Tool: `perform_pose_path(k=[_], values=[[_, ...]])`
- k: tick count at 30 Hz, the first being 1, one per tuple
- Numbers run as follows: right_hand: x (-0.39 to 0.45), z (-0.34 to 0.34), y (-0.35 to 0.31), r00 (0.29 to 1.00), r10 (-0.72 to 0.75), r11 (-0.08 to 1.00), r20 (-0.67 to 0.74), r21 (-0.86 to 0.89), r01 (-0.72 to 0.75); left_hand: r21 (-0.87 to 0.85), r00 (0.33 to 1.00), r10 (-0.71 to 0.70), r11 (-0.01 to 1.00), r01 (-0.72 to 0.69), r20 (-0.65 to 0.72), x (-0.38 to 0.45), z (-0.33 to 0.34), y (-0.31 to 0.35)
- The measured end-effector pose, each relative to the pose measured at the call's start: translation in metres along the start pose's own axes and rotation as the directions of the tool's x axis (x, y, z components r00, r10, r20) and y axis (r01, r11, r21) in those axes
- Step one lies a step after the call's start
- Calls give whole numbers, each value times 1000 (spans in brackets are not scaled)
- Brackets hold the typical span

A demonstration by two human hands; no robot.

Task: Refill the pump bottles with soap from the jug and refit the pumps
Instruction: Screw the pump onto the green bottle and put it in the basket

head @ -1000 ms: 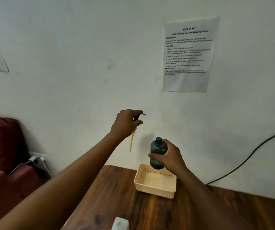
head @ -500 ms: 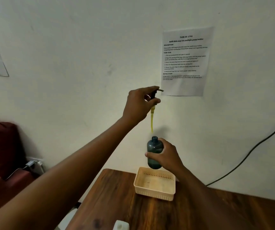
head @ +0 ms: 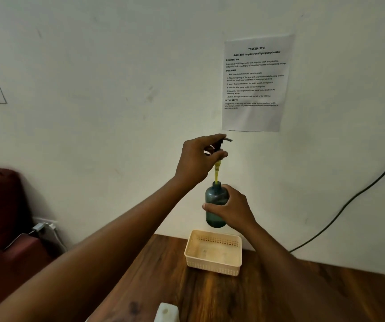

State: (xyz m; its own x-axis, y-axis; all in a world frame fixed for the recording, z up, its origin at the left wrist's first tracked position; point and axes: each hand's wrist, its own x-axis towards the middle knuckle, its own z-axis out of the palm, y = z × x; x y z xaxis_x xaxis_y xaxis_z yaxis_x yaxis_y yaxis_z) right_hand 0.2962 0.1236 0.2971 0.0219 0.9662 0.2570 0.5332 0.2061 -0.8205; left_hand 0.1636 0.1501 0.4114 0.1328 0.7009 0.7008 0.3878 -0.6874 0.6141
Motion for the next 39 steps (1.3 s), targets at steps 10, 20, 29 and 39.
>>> perform_pose_path(k=[10,20,29,39], values=[[6,-13,-9,999,13,997,-29,-75,-15,0,1000,21,1000,-21,4,-30,14,-14],[6,-20,-13,997,-2,997,-73,-80,-4,37,1000,13,999,-13,-12,-40,23,-19],[4,-25,-13,995,-14,995,-98,-101,4,-12,999,-34,999,34,16,-39,25,-15],[4,-35,-7,994,3,999,-107,-52,-9,-45,985,-166,985,168,41,-31,5,-25]])
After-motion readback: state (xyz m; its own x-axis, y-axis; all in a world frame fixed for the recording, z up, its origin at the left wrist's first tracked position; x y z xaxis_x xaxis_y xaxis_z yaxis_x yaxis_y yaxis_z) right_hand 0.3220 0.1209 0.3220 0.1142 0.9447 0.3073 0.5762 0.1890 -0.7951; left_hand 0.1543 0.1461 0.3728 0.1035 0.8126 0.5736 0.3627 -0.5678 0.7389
